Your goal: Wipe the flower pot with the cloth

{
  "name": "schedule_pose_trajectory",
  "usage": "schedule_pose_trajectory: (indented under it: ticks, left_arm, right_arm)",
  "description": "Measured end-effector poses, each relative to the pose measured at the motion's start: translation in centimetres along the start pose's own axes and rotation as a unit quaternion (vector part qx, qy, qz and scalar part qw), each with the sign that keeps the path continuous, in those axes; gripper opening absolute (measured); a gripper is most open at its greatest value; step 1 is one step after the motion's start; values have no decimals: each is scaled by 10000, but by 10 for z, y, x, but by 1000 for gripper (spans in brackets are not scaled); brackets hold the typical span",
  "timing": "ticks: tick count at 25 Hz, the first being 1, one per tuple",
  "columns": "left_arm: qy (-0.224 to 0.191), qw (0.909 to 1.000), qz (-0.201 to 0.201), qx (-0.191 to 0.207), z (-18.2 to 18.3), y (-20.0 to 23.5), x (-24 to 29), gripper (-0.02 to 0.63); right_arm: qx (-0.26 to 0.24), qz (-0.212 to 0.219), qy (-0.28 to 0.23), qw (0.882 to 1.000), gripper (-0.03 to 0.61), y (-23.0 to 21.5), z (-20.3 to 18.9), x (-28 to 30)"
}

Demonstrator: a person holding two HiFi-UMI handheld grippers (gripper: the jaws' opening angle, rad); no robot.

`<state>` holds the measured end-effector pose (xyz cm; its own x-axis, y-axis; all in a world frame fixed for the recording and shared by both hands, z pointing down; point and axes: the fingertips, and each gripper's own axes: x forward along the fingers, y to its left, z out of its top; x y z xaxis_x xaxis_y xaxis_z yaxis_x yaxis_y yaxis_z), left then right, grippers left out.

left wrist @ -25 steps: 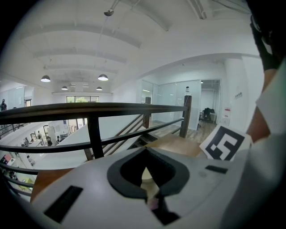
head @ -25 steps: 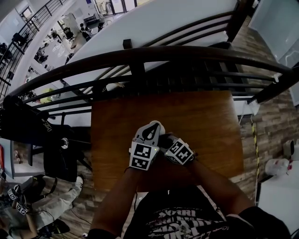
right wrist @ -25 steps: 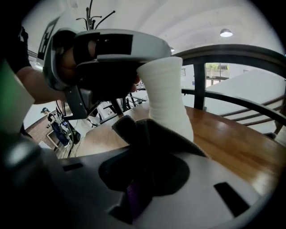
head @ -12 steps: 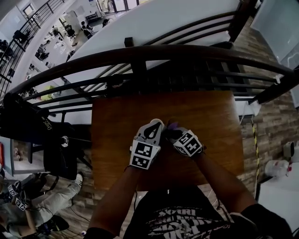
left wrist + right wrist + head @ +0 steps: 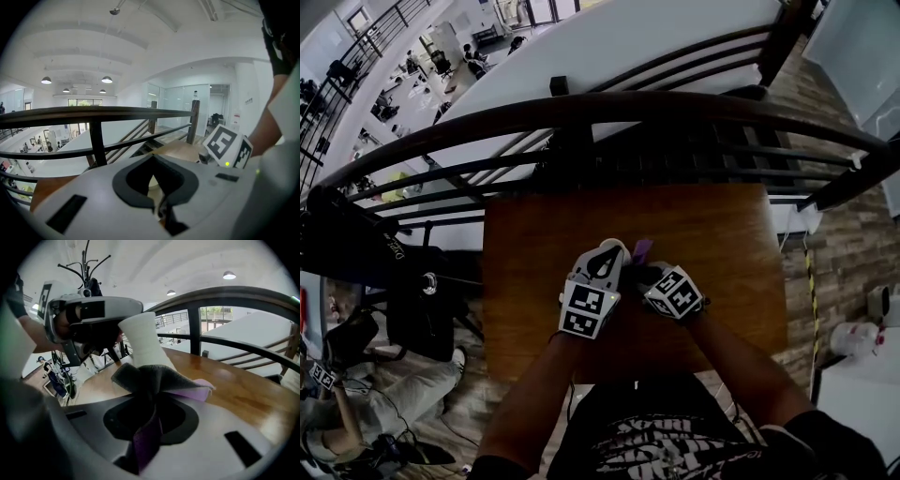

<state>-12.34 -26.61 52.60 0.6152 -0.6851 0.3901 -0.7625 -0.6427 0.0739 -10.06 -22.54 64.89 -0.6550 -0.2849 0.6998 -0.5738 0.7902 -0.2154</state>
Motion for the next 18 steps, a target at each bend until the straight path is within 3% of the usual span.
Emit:
schedule_pose_trajectory:
  ticks: [5, 13, 18]
  left_arm:
    - [-371, 9992, 116, -104, 18, 3, -12, -2]
    - [-743, 9962, 142, -423, 25, -30, -57, -2]
    - [-812, 9949, -59, -588, 20, -52, -72, -2]
  right_arm:
    - [235, 230, -430, 9985, 60, 35, 10, -14]
    - [544, -493, -1053, 9917, 60, 35, 8, -82]
    - [625, -929, -1264, 9856, 60, 39, 6, -127]
